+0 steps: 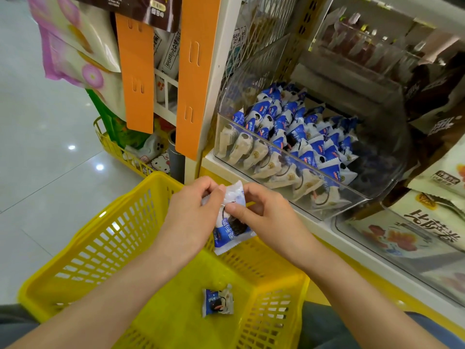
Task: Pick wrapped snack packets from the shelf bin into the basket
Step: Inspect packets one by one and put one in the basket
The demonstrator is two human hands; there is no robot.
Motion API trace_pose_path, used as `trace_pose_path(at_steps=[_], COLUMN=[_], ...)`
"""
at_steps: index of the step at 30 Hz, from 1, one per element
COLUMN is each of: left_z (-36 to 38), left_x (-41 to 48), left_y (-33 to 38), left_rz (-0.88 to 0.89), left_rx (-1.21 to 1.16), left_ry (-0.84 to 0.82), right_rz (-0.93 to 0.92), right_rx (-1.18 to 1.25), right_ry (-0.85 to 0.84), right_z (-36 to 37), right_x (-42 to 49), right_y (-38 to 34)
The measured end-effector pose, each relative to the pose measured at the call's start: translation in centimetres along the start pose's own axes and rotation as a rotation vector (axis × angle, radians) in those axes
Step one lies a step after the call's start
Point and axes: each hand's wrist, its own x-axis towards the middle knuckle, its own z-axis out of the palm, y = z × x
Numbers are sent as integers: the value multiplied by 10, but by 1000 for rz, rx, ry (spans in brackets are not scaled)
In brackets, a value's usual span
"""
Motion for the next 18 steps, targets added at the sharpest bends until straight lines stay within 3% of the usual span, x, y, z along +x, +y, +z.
trace_pose_path(at_steps=[3,8,12,15,18], left_z=[2,3,2,3,3], left_x=[0,4,2,2,4], left_y=[0,4,4,1,0], left_rz=[-36,-176,-112,-150,-242], left_rx=[-68,-229,-179,-213,-330], left_ry=[62,-9,-62,-95,-118], right_rz=[4,84,75,-24,-230], right_rx=[-8,125,167,43,-271], right_ry=[31,105,163,209,252], right_z=[1,3,-2,-5,-4], right_x=[0,0,2,-1,-6], right_y=[-1,1,2,1,-2])
